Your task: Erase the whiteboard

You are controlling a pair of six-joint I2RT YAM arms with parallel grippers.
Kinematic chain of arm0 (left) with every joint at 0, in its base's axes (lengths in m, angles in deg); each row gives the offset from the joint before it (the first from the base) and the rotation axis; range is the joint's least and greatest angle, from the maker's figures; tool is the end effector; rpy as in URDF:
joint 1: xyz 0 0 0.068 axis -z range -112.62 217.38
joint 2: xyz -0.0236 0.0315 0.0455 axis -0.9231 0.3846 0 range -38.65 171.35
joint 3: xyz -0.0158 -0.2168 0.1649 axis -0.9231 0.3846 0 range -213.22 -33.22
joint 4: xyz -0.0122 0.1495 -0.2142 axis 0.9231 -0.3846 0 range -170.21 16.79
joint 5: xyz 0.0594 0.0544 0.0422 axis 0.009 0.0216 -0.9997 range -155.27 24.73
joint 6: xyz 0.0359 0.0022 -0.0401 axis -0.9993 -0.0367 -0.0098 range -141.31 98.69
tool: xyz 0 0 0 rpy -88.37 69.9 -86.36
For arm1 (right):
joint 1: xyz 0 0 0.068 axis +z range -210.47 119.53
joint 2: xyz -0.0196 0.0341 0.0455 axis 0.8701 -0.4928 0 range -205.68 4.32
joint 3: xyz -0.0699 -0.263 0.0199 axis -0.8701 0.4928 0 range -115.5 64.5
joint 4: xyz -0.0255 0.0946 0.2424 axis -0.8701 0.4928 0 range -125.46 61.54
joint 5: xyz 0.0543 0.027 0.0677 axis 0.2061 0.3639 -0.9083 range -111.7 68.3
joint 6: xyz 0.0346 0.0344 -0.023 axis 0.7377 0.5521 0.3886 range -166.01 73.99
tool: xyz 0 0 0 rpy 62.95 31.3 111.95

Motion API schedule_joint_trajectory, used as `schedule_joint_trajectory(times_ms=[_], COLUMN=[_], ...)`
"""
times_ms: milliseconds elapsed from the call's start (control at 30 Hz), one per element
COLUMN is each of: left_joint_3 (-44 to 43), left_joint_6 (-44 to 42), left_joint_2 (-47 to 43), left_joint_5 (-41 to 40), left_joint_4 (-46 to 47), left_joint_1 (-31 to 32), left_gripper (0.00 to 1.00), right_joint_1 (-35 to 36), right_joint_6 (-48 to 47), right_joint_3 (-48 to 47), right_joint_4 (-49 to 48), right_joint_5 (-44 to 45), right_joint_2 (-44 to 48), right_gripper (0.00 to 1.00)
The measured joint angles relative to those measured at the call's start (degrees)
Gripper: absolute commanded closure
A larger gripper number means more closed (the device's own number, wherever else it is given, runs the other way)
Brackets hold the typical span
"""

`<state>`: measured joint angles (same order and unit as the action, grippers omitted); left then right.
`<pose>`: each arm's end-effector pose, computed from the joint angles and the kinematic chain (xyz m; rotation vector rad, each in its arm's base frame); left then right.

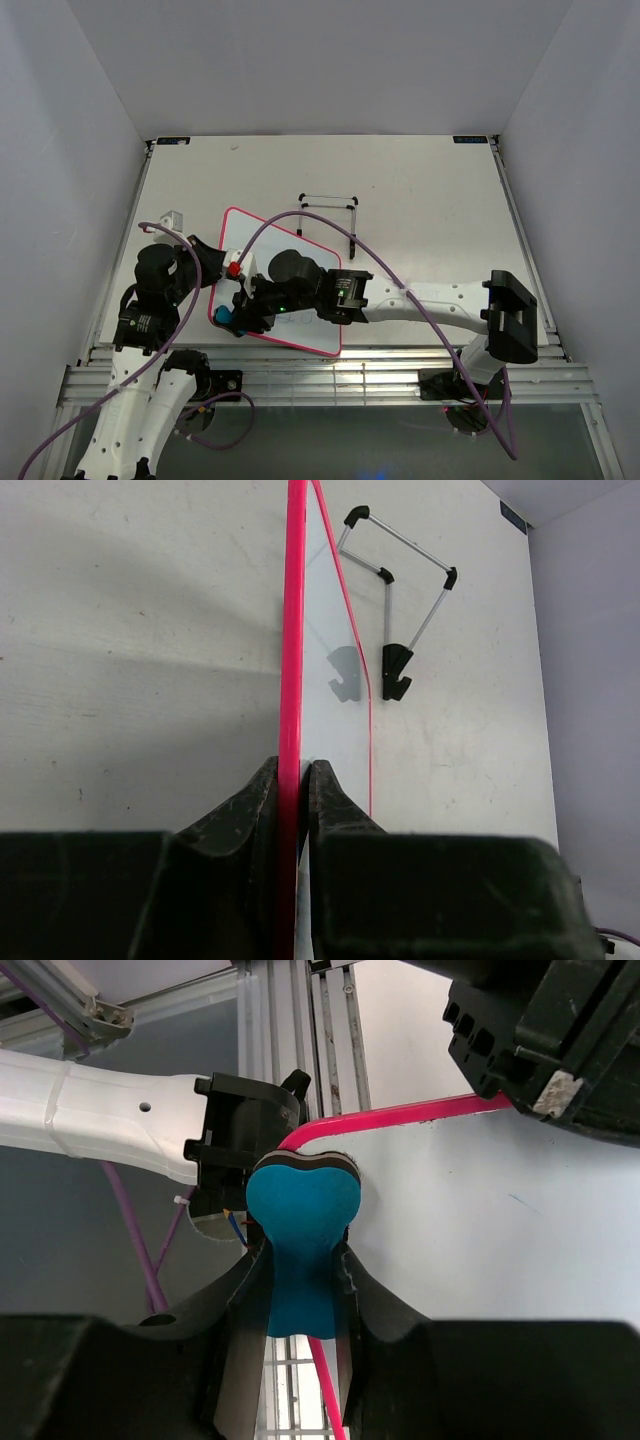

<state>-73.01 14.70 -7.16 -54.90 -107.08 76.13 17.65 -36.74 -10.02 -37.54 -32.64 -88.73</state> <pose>0.1246 -0.0257 0.2992 -0.3733 2.0419 -0.6710 0.0737 0.3829 0.3253 -1.2722 1.5985 1.1933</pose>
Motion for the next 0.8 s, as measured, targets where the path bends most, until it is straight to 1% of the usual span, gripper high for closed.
schedule_joint_trajectory(times_ms=[133,333,400,467,567,800], left_joint_3=[0.1,0.5,0.8,0.8,0.9,0.9], left_joint_6=[-0.2,-0.4,-0.3,-0.1,0.0,0.1], left_joint_2=[0.0,0.1,0.1,0.1,-0.1,-0.6], left_joint_5=[0.3,0.5,0.6,0.6,0.6,0.7], left_joint_4=[0.0,0.3,0.5,0.5,0.5,0.6], left_joint_1=[0.0,0.0,0.0,0.0,0.0,0.0], left_gripper=[1.00,1.00,1.00,1.00,1.00,1.00], right_joint_1=[0.3,0.8,0.3,-0.6,-3.3,-12.1], right_joint_6=[-0.2,1.3,2.3,3.8,6.7,14.1], right_joint_3=[0.0,-0.3,1.3,5.1,13.8,34.9], right_joint_4=[0.2,2.8,3.3,3.4,3.6,1.9], right_joint_5=[1.7,8.3,11.0,13.7,16.2,18.3], right_joint_2=[-0.1,0.1,0.9,3.0,7.3,15.6], right_gripper=[0.91,0.92,0.92,0.92,0.92,0.91])
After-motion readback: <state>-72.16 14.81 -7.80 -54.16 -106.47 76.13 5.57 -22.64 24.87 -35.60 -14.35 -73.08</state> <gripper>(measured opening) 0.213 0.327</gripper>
